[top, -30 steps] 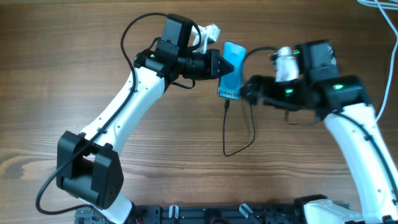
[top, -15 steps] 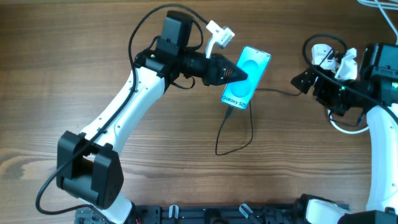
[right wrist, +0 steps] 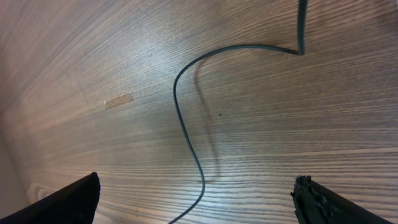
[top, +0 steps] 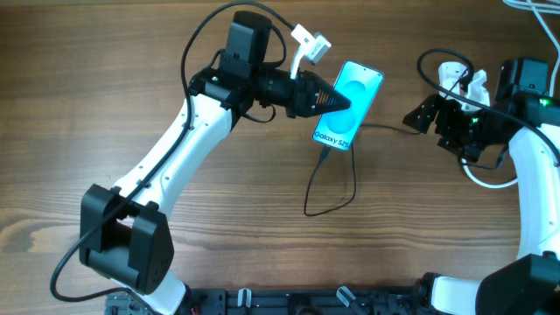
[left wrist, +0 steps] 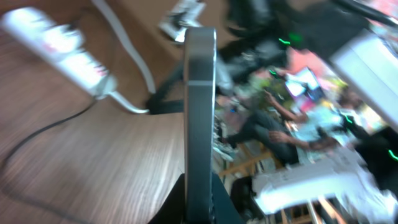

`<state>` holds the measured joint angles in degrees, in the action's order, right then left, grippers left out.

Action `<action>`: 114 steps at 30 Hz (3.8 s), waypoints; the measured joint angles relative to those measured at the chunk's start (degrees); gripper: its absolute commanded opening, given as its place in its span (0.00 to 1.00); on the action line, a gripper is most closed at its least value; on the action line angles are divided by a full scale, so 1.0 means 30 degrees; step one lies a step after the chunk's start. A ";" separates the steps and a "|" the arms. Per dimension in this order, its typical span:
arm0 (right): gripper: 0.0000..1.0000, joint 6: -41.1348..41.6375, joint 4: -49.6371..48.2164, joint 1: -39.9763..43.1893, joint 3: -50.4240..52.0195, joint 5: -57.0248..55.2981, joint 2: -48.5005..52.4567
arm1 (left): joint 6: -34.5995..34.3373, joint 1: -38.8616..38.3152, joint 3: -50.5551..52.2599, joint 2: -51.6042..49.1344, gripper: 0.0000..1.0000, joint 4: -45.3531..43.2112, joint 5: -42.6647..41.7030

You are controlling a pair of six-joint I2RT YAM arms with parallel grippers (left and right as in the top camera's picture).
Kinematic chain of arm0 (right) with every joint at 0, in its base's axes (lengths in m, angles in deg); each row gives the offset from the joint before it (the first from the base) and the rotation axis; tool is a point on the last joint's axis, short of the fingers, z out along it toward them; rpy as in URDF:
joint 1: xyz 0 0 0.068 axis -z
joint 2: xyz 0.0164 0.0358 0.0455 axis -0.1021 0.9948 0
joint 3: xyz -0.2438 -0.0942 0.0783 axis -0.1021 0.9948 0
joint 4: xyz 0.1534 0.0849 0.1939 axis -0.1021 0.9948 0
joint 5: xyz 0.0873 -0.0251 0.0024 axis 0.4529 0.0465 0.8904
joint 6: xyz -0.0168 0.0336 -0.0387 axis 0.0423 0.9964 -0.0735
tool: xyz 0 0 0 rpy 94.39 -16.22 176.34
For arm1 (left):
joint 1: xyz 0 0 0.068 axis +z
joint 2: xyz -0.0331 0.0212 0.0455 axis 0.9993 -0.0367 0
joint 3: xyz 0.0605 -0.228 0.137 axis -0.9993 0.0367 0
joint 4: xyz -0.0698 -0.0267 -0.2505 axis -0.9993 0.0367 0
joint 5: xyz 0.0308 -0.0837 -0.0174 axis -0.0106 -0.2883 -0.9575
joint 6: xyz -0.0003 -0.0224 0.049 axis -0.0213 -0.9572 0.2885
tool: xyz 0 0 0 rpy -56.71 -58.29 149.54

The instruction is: Plug charger to phone and switch on socket

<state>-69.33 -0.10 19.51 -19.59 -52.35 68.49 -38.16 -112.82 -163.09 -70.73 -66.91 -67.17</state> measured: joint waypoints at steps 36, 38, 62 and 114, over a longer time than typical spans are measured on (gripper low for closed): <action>1.00 0.0000 0.0284 0.0000 0.0000 0.0124 0.0066 | -0.7366 0.0007 0.0000 -0.4080 0.04 0.3708 1.2692; 1.00 0.0000 0.0284 0.0000 0.0000 0.0124 0.0066 | -0.7329 0.0007 0.0000 -0.4350 0.04 0.3621 1.2684; 1.00 0.0007 0.0284 0.0000 0.0000 0.0124 0.0066 | -0.6550 0.1209 0.0000 -0.6105 0.04 0.2091 1.2473; 1.00 0.0029 0.0583 0.0000 0.0000 -0.0066 0.0066 | -0.5989 0.1158 -0.0066 -0.6790 0.46 0.4772 1.5948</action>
<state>-69.25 1.64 19.51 -19.59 -52.55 68.69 -56.13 -109.35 -163.29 -91.10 -52.60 -19.33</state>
